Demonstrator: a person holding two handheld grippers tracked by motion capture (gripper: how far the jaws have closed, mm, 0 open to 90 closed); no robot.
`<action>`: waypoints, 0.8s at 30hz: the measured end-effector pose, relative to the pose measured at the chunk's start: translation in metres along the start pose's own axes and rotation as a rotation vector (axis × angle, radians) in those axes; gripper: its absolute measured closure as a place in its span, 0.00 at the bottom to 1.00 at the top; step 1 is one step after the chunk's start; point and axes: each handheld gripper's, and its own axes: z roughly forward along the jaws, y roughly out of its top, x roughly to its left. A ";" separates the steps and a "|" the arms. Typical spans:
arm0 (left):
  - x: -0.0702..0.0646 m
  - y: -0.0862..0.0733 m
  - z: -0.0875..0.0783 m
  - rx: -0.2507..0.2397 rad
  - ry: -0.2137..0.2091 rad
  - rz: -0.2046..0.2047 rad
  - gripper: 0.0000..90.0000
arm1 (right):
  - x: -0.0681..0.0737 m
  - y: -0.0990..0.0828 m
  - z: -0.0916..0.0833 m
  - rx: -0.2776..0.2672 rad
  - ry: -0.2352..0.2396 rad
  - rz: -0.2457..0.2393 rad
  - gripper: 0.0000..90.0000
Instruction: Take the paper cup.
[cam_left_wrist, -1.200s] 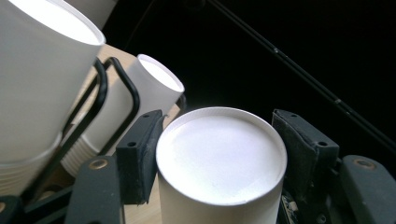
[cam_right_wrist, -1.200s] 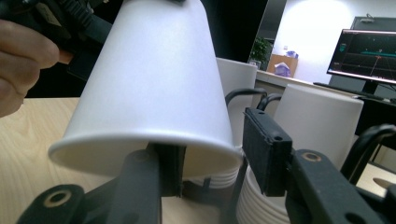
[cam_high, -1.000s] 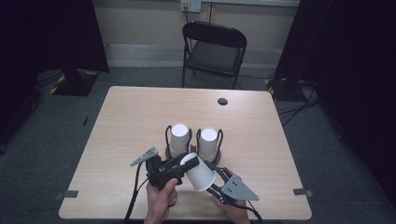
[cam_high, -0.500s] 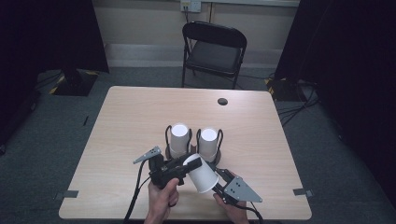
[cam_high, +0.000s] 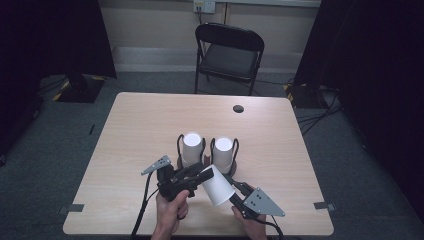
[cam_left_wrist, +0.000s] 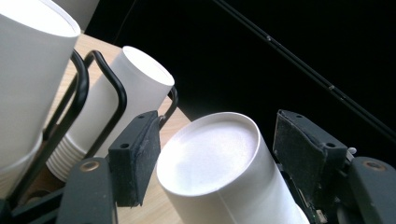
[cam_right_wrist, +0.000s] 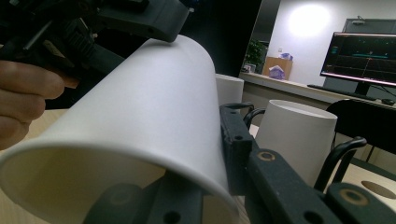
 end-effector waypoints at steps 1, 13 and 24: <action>0.000 0.001 -0.001 -0.004 0.009 0.008 0.35 | -0.001 0.000 0.000 0.004 0.002 0.004 0.97; 0.003 0.001 -0.010 -0.017 0.117 0.164 0.31 | -0.005 0.001 -0.001 0.094 0.057 0.076 0.97; 0.007 0.000 -0.017 -0.040 0.189 0.250 0.25 | -0.011 -0.001 0.001 0.199 0.059 0.111 0.97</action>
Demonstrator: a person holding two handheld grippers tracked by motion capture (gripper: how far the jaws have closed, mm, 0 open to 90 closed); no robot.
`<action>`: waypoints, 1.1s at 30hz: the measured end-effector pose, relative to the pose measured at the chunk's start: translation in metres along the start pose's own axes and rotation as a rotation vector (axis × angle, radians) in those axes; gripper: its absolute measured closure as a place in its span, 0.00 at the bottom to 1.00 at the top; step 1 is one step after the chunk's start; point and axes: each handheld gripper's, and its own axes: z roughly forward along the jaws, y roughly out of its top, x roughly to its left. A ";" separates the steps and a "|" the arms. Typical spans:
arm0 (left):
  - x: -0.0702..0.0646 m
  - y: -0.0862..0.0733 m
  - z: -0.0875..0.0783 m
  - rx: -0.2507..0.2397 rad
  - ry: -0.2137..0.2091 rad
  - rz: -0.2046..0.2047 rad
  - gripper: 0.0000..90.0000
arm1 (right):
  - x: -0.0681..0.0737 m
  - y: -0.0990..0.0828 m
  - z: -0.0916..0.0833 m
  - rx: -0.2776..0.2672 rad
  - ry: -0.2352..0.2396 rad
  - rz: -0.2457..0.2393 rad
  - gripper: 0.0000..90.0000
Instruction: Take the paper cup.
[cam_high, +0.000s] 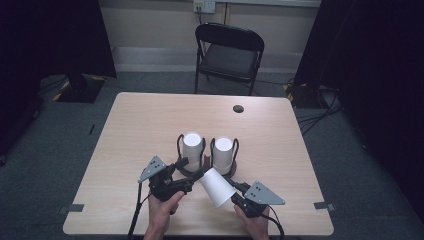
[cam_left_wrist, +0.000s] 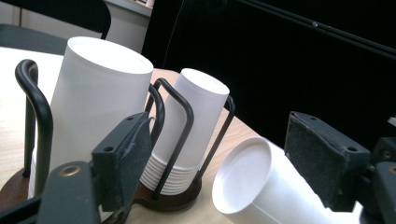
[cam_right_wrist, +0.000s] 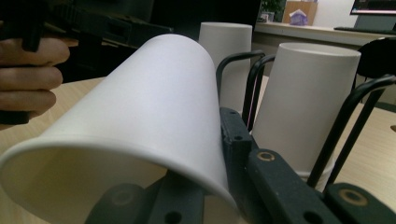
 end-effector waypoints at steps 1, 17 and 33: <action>0.000 0.000 -0.001 -0.005 0.001 0.011 0.24 | 0.000 0.000 0.000 0.013 0.000 0.008 0.97; 0.009 -0.012 -0.006 0.035 0.044 0.178 0.17 | -0.007 -0.002 0.004 0.141 -0.004 0.047 0.97; -0.004 -0.016 -0.008 0.123 0.080 0.397 0.18 | -0.013 -0.003 0.005 0.221 -0.008 0.083 0.97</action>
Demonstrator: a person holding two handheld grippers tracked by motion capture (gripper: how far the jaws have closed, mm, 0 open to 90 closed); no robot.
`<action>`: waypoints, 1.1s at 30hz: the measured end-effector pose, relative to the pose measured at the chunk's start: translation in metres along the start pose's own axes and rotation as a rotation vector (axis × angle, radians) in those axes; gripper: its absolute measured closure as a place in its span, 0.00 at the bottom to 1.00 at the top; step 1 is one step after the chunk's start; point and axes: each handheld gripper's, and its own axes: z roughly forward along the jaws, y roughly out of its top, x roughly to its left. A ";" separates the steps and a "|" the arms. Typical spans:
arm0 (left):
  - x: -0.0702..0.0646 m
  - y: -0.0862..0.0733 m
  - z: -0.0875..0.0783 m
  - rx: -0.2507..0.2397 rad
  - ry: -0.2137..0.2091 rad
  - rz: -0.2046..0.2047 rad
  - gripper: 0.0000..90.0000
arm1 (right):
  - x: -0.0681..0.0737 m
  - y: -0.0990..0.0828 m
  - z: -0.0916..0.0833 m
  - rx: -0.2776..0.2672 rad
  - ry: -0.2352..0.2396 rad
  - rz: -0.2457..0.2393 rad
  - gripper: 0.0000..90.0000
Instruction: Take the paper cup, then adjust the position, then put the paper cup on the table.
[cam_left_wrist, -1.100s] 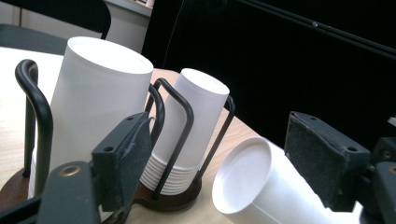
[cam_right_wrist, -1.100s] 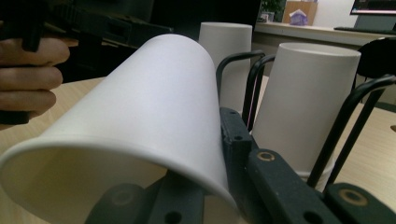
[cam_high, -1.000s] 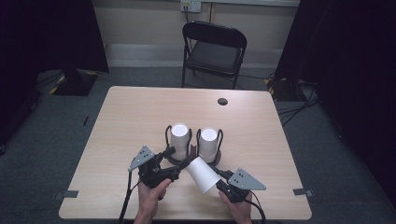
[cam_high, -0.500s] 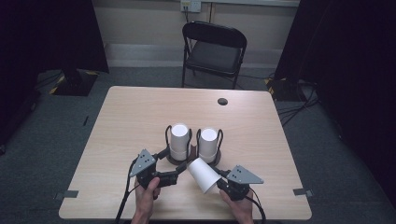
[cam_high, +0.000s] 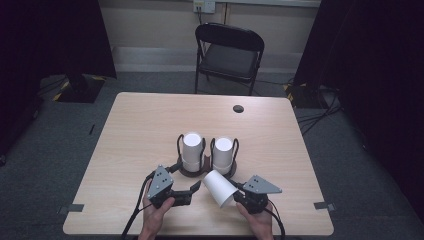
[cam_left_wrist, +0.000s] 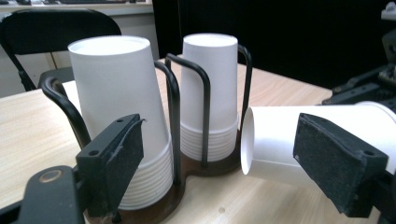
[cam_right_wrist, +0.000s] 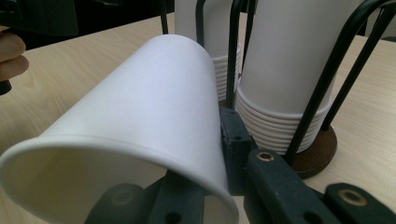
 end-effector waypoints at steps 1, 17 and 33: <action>0.000 0.000 0.000 0.000 0.000 0.000 0.18 | 0.000 0.000 0.000 0.000 0.000 0.000 0.97; -0.009 -0.001 0.004 0.082 -0.049 0.140 0.18 | -0.008 0.014 0.000 0.122 0.063 0.010 0.97; -0.024 -0.011 0.008 0.139 -0.080 0.236 0.23 | -0.018 0.035 0.004 0.253 0.111 -0.014 0.97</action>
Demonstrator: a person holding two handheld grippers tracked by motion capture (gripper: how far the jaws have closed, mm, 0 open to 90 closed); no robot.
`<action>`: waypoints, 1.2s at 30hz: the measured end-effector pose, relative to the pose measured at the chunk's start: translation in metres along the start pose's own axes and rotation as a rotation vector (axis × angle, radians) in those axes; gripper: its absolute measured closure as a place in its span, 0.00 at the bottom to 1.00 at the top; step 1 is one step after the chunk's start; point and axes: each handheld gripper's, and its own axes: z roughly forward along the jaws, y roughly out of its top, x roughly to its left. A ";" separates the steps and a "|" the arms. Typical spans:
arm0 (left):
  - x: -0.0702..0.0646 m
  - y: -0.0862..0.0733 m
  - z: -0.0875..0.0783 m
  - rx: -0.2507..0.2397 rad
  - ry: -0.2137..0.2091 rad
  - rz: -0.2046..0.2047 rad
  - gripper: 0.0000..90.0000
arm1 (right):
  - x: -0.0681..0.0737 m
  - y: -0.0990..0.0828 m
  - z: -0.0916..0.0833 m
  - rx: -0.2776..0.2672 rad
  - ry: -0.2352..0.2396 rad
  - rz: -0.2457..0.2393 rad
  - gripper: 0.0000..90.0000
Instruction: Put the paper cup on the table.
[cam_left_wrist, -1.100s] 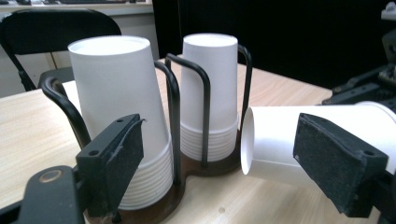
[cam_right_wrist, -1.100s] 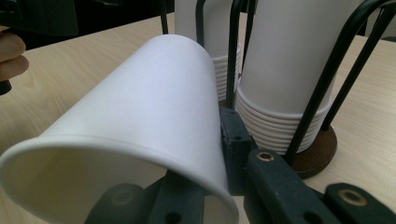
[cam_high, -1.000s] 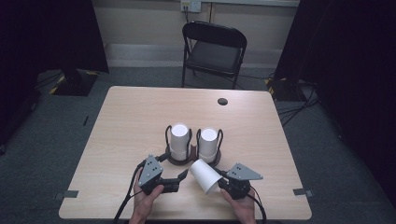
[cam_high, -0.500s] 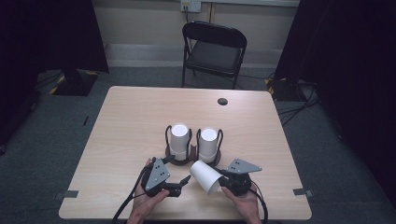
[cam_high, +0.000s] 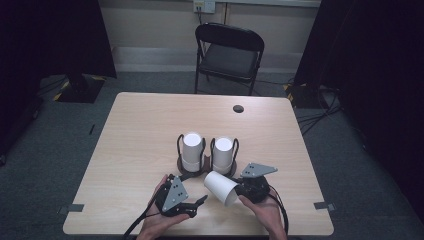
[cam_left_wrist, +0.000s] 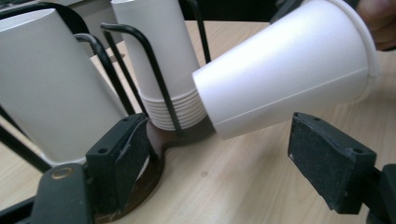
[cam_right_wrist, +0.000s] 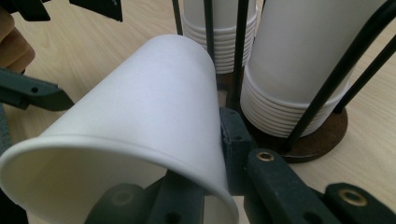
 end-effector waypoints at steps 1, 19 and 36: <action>-0.003 0.000 0.001 -0.006 0.003 0.000 0.23 | 0.000 0.001 0.000 0.007 0.002 -0.005 0.97; -0.021 0.000 0.013 0.063 -0.041 0.170 0.18 | -0.001 0.020 0.009 0.192 0.104 -0.014 0.97; -0.036 0.010 0.030 0.097 -0.041 0.256 0.10 | 0.007 0.031 0.023 0.280 0.158 -0.015 0.97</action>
